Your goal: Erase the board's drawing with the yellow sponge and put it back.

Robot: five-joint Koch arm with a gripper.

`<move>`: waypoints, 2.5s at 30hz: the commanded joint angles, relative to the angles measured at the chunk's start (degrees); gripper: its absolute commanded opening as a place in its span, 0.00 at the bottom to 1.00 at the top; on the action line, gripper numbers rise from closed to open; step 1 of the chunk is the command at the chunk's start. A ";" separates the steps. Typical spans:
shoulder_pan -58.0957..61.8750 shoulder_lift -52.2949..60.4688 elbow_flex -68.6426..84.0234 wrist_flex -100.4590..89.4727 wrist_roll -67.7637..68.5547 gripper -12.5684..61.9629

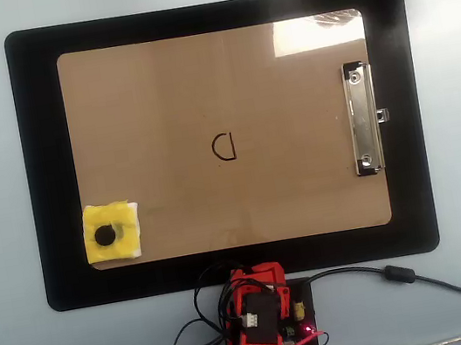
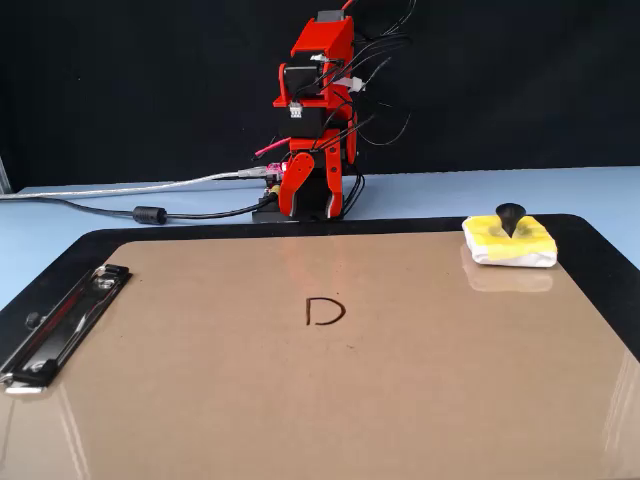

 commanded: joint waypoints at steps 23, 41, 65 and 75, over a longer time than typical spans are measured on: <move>-43.33 1.85 -23.64 -20.13 -3.34 0.62; -72.95 -7.38 12.22 -103.36 -20.57 0.62; -72.25 -38.94 2.72 -120.85 -18.81 0.62; -68.64 -40.69 4.31 -123.13 -14.77 0.29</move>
